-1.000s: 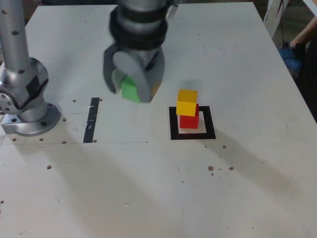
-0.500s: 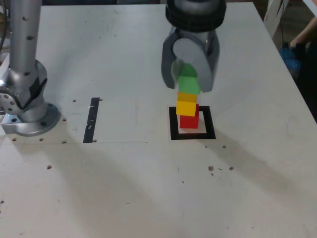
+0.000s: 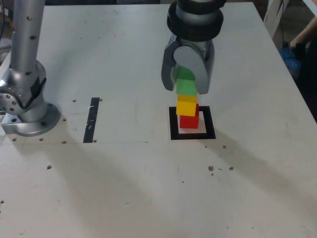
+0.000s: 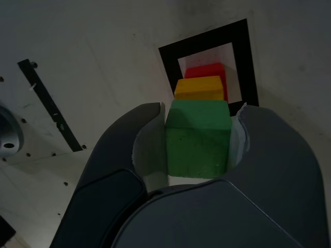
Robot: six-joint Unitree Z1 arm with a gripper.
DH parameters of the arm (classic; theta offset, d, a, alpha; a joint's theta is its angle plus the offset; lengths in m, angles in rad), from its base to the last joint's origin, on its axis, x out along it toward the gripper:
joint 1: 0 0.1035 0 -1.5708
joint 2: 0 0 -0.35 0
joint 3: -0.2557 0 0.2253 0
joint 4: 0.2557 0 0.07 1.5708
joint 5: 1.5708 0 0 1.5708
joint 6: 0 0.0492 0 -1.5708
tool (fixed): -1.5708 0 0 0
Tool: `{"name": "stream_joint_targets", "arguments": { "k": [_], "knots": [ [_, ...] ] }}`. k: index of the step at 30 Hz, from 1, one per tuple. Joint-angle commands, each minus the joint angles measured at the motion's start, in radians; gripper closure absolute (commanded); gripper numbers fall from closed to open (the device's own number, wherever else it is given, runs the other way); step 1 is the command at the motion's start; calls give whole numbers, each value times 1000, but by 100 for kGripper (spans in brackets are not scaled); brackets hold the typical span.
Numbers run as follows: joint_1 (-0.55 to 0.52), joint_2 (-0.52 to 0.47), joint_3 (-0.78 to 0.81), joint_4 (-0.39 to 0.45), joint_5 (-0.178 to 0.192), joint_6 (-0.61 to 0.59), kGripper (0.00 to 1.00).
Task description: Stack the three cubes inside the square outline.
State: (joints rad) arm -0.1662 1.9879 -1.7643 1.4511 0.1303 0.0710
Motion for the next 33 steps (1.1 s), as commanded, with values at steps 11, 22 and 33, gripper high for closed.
{"name": "stream_joint_targets", "arguments": {
  "k": [11, 22, 33],
  "knots": [
    [11, 30, 14, -6, 6, 3, 81],
    [11, 42, 12, -6, -10, 13, 51],
    [11, 47, 15, -9, -24, 20, 14]
  ]
}}
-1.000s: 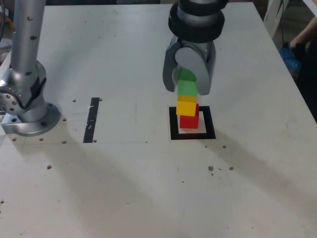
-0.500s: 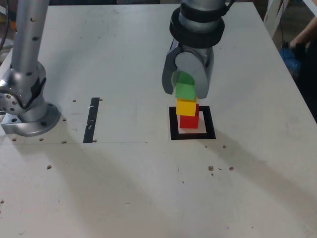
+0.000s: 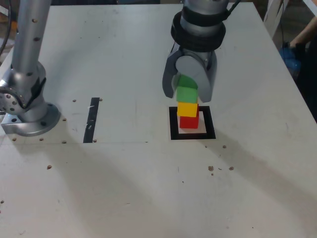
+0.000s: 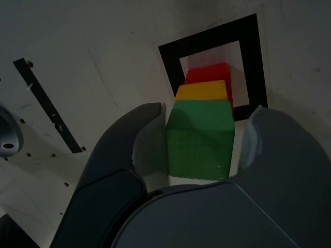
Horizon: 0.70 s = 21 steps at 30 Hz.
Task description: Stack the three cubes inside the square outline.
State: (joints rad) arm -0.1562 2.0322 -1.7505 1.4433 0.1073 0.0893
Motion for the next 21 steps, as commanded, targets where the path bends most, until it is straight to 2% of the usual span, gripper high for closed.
{"name": "stream_joint_targets", "arguments": {
  "k": [1, 5, 8, 14, 21],
  "knots": [
    [1, 2, 1, -1, 0, 1, 11],
    [1, -15, 0, 4, 2, -1, 2],
    [0, -50, 2, 12, 6, -6, 1],
    [-20, -216, 57, 55, 32, -29, 1],
    [-22, -440, 291, 60, 49, -58, 1]
  ]
}}
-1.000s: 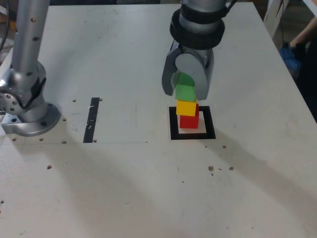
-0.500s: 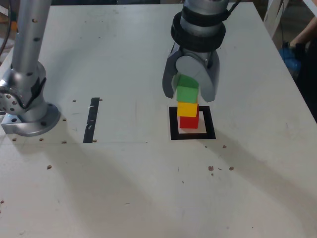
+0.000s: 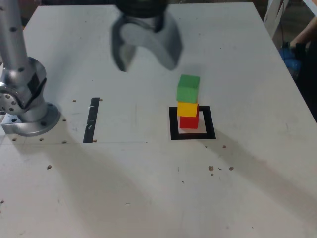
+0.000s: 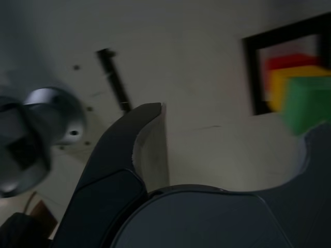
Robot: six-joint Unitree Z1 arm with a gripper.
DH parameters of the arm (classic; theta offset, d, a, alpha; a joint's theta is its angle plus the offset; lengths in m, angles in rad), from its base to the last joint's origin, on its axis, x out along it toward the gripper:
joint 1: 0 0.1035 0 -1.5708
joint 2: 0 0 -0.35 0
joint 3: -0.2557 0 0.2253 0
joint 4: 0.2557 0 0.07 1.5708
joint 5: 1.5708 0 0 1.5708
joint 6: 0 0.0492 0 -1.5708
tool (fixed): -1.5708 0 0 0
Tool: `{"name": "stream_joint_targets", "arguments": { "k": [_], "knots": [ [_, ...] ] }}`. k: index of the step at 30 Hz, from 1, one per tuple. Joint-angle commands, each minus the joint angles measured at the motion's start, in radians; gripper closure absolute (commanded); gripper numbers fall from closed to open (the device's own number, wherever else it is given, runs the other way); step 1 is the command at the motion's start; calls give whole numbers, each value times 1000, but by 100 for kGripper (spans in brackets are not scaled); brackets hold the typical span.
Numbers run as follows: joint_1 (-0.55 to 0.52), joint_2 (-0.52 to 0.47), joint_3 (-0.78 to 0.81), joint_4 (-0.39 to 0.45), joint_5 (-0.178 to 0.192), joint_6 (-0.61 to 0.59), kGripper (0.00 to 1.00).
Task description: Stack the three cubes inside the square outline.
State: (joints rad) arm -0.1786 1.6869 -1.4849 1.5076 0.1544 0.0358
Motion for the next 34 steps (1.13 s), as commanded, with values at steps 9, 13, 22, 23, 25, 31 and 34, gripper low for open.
{"name": "stream_joint_targets", "arguments": {
  "k": [9, 13, 22, 23, 25, 31, 34],
  "knots": [
    [1, -248, 465, -228, -65, -137, 1],
    [1, -257, 627, -373, -130, -210, 1],
    [1, -268, 754, -440, -158, -233, 1],
    [2, -267, 758, -441, -155, -233, 1],
    [4, -264, 763, -445, -152, -229, 1],
    [7, -254, 765, -473, -130, -200, 0],
    [7, -248, 764, -494, -117, -183, 0]
  ]
}}
